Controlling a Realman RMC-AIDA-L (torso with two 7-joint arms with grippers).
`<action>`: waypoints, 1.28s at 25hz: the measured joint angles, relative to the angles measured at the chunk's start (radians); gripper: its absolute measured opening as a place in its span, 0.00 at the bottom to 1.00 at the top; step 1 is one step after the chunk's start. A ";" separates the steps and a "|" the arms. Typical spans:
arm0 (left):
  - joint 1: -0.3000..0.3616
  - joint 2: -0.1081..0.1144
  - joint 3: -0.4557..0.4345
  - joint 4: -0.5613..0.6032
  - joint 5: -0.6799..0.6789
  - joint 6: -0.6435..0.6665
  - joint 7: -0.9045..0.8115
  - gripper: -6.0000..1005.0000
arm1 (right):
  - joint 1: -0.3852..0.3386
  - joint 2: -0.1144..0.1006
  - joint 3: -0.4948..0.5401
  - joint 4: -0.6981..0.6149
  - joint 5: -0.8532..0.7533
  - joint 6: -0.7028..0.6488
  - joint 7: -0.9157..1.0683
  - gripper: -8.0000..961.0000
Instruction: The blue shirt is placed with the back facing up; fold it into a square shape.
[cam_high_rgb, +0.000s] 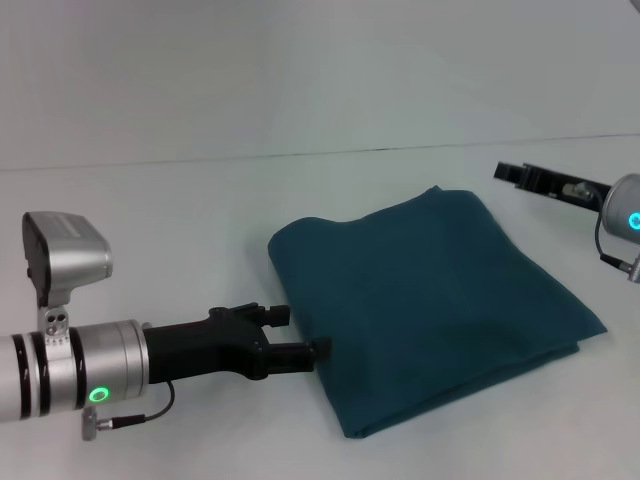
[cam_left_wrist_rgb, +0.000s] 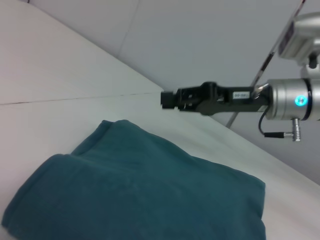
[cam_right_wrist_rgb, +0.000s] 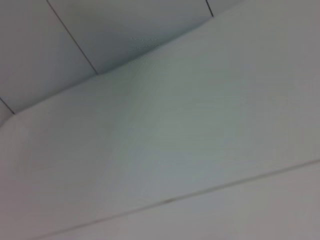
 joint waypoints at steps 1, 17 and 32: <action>0.000 0.000 0.000 0.000 0.000 -0.003 -0.004 0.90 | -0.005 0.000 0.000 -0.001 0.033 -0.006 -0.029 0.20; -0.047 0.001 0.003 -0.064 0.000 -0.206 -0.287 0.90 | -0.068 -0.064 0.021 -0.057 0.188 -0.311 -0.101 0.80; -0.155 -0.002 0.052 -0.165 0.001 -0.291 -0.360 0.90 | -0.071 -0.061 0.015 -0.059 0.182 -0.324 -0.123 0.86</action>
